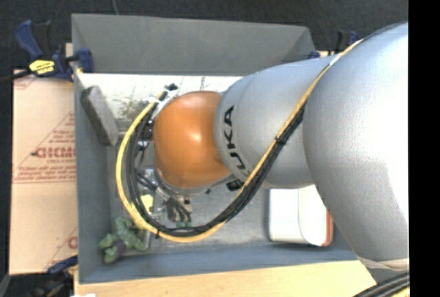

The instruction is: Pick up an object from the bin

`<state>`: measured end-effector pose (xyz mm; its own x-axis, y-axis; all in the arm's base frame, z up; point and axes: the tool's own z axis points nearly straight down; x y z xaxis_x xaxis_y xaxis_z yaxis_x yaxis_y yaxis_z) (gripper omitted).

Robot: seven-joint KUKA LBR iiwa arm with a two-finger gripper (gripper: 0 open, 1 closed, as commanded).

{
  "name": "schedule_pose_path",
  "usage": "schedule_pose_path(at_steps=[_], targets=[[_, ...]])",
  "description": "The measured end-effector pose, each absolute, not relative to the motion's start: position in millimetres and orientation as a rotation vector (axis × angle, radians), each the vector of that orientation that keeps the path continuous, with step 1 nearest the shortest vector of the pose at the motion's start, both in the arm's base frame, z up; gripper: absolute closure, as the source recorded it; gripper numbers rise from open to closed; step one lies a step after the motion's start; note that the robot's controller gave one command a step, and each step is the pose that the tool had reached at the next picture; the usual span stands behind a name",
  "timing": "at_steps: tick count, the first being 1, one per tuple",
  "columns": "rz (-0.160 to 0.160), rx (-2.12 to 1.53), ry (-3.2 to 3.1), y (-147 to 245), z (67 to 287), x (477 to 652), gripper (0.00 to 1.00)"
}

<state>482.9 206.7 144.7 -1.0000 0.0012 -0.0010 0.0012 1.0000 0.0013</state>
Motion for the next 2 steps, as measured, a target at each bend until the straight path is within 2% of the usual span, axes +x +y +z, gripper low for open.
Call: schedule_pose_path(at_steps=[1,2], targets=[[0.002,-1.007,2.974,199.6,69.1,517.1,0.0],[0.003,-0.785,3.038,206.0,119.9,515.6,0.0]])
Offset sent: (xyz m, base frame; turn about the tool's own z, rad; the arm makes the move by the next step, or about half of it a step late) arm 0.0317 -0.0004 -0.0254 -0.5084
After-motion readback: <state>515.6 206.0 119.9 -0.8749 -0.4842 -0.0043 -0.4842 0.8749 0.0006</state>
